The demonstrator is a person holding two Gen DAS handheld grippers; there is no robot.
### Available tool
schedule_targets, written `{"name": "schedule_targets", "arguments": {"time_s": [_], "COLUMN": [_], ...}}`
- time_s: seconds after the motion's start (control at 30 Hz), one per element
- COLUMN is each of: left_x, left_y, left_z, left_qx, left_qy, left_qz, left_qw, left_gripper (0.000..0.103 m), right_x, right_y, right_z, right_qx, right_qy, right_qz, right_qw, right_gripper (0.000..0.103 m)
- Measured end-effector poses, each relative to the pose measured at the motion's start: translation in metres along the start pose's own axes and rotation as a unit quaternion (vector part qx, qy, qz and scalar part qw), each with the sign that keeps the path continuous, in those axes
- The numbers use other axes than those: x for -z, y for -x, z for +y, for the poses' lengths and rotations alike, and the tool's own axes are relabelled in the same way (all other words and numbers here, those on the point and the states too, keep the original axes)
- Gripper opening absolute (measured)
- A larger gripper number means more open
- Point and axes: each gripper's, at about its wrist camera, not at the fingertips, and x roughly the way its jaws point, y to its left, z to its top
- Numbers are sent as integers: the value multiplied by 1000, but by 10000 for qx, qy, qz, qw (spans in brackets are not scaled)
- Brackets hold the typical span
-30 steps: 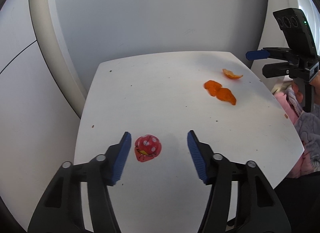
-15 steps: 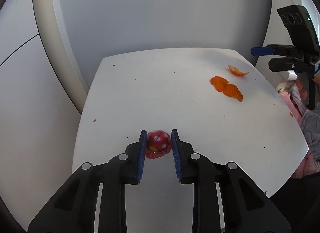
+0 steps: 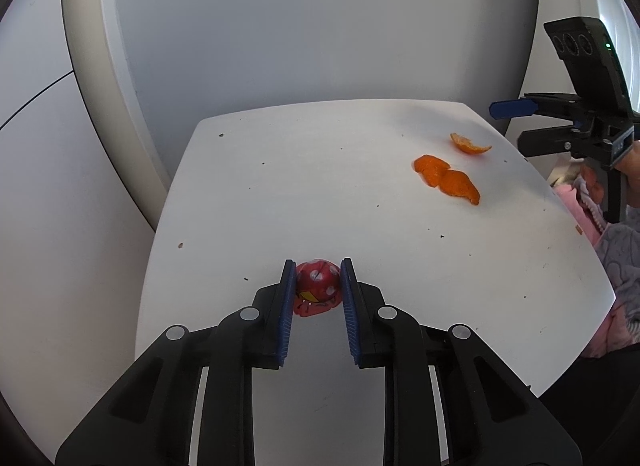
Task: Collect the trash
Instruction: 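Lower the right tool and close it on an orange peel piece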
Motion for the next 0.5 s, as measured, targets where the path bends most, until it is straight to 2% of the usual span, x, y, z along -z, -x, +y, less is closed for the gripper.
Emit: {"name": "schedule_targets", "arguments": {"time_s": [0.1,0.17,0.23,0.33,0.37,0.5], "left_x": [0,0,0,-1,0,-1], "left_y": [-1,-1,-1,-2,-3,-3], "left_z": [-1,-1,-1,-2,-2,-5], "left_qx": [17,41,64,99,111,172], "left_qy": [7,12,9,13,9,-12], "left_qz": [-17,-20,-24,-28,-32,-41], "left_qw": [10000,10000,10000,9999,9999,9998], "left_gripper": [21,21,21,21,21,21], "right_x": [-3,-4,-5,-5,-5,-5], "right_y": [-4,-9,-11,-13,-15,-19], "right_z": [0,-1,-1,0,1,3], "right_qx": [96,131,143,167,182,302], "right_qy": [4,4,10,40,48,116], "right_qz": [51,124,139,173,201,266], "right_qw": [9999,9998,9998,9997,9996,9991], "right_gripper": [91,68,64,45,41,41]}}
